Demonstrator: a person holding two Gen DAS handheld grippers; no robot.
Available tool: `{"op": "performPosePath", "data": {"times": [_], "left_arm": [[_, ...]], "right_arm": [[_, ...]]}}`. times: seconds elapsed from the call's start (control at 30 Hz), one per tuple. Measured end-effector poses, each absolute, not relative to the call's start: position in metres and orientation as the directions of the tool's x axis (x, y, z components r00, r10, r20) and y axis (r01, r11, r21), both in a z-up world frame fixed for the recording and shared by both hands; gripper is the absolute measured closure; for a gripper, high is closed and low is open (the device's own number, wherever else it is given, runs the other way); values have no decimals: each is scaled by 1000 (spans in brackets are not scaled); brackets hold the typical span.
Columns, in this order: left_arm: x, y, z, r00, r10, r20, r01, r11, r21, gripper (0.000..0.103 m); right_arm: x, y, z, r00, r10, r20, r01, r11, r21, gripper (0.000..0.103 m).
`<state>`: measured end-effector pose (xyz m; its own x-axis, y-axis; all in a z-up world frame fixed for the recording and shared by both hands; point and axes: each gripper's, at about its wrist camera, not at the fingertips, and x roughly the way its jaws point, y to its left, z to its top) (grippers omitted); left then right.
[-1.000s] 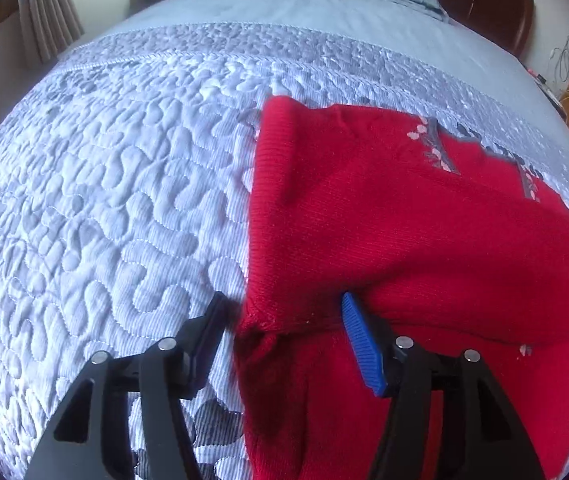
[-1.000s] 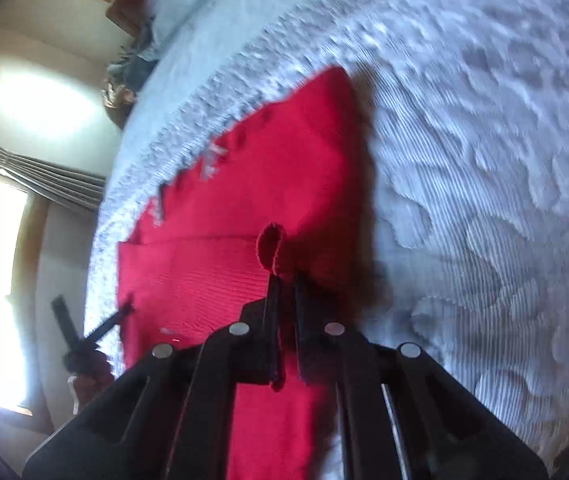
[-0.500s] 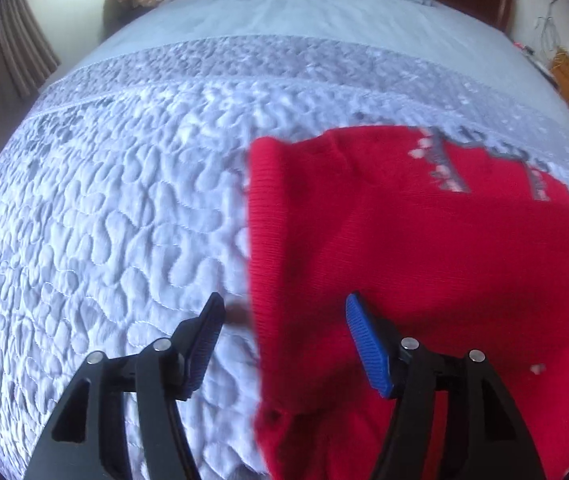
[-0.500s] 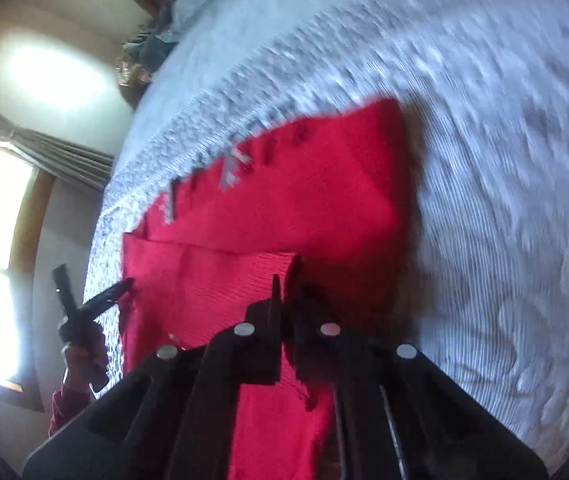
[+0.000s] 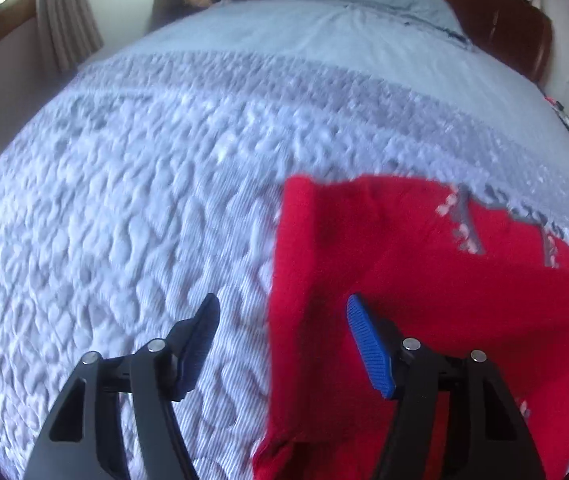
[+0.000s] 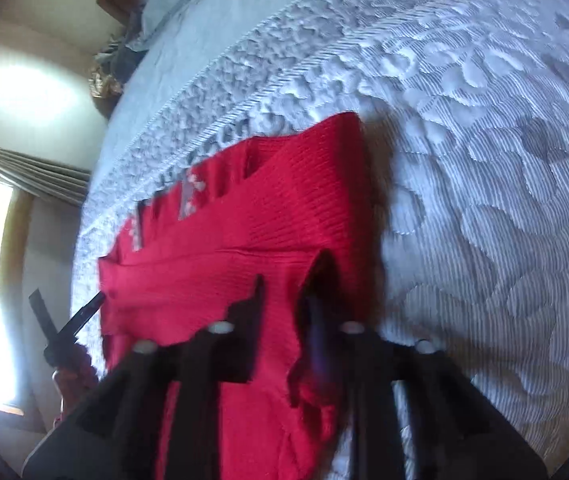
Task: Fold small clothes
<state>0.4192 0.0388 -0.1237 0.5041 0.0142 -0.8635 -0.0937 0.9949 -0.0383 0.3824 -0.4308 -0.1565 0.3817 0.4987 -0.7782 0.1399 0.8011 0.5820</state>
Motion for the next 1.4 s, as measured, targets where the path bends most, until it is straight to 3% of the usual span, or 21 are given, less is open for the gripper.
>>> {"op": "performPosePath", "data": {"times": [0.07, 0.17, 0.23, 0.3, 0.33, 0.43, 0.5, 0.6, 0.7, 0.77, 0.8, 1.07, 1.13, 1.2, 1.4], "left_arm": [[433, 32, -120, 516, 33, -856, -67, 998, -2, 37], [464, 31, -142, 431, 161, -888, -103, 986, 129, 34], [471, 40, -149, 425, 169, -889, -139, 983, 120, 31], [470, 41, -150, 435, 183, -882, -145, 981, 132, 31], [468, 37, -150, 450, 198, -871, -133, 979, 154, 36], [463, 27, -152, 504, 210, -838, -94, 978, 189, 55], [463, 31, -153, 513, 219, -830, -139, 975, 171, 56], [465, 43, -150, 498, 188, -847, -232, 969, 78, 59], [467, 43, -149, 471, 188, -862, -232, 969, 85, 60], [462, 45, -143, 454, 163, -876, -220, 973, 67, 60], [455, 48, -140, 449, 134, -884, -218, 975, 37, 60], [374, 57, -129, 471, 34, -882, -176, 983, -56, 58], [355, 53, -127, 488, 33, -872, -165, 985, -55, 58], [341, 45, -126, 492, 38, -869, -134, 990, -33, 56], [312, 34, -140, 483, 28, -875, -35, 999, 13, 50]], "right_arm": [[384, -428, -152, 373, 476, -796, 131, 822, 554, 70], [390, -436, -152, 372, 480, -794, 159, 810, 564, 72], [398, -434, -153, 360, 479, -801, 148, 818, 556, 73], [405, -428, -154, 343, 452, -823, 121, 848, 516, 92], [407, -426, -153, 338, 449, -827, 99, 857, 506, 100], [408, -427, -140, 421, 474, -773, 47, 840, 541, 100], [408, -437, -137, 472, 488, -734, 67, 810, 582, 100], [415, -439, -155, 429, 430, -794, 115, 846, 520, 100], [411, -440, -162, 396, 446, -803, 137, 836, 532, 95], [402, -443, -155, 407, 463, -787, 147, 817, 557, 75], [391, -443, -146, 427, 449, -784, 132, 827, 546, 71], [353, -423, -138, 381, 469, -797, 57, 848, 527, 70], [359, -420, -145, 366, 485, -794, 68, 837, 543, 77], [363, -413, -150, 330, 463, -823, 71, 857, 510, 98], [339, -423, -126, 360, 513, -779, 46, 824, 564, 99]]}}
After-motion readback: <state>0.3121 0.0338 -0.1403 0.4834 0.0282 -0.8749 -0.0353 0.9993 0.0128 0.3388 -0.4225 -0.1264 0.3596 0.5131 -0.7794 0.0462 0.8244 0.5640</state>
